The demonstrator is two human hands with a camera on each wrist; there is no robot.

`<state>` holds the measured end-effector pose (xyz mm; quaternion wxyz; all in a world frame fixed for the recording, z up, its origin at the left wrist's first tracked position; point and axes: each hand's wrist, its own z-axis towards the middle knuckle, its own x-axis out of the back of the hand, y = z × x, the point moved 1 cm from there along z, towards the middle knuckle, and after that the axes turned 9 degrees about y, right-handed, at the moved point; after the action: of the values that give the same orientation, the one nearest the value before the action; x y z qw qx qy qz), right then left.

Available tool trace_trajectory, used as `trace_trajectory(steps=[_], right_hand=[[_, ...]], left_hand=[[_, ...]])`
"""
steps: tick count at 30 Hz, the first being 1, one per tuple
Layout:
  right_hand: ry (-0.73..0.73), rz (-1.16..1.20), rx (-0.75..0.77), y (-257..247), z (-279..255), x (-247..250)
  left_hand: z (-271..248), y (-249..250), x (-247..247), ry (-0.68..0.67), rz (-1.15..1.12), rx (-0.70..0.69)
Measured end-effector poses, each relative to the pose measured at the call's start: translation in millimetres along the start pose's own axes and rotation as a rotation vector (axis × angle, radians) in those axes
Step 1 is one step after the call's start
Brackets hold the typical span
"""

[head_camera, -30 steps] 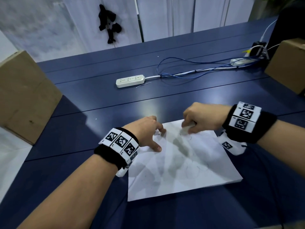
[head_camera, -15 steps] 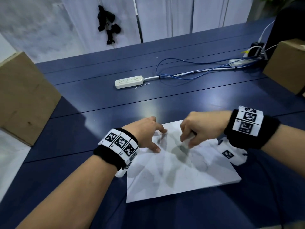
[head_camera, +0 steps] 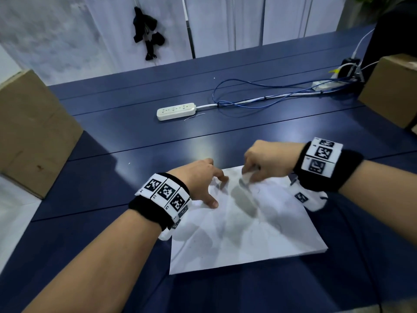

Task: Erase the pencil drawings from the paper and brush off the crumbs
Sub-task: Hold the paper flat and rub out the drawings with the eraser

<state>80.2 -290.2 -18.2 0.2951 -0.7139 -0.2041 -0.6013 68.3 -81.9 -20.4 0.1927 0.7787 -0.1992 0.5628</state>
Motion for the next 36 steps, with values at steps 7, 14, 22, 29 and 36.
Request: trace_trajectory(steps=[7, 14, 22, 29, 36], right_hand=[[-0.043, 0.055, 0.06, -18, -18, -7], [0.099, 0.003, -0.099, 22, 1, 3], [-0.077, 0.112, 0.027, -3, -18, -6], [0.089, 0.007, -0.07, 20, -9, -2], [-0.013, 0.059, 0.011, 8, -15, -4]], left_hand=[[0, -3, -4, -0.002, -0.014, 0.011], [-2, 4, -6, 0.056, -0.048, 0.042], [0, 6, -9, 0.084, -0.04, 0.048], [-2, 6, -9, 0.087, -0.045, 0.061], [0, 6, -8, 0.088, -0.056, 0.06]])
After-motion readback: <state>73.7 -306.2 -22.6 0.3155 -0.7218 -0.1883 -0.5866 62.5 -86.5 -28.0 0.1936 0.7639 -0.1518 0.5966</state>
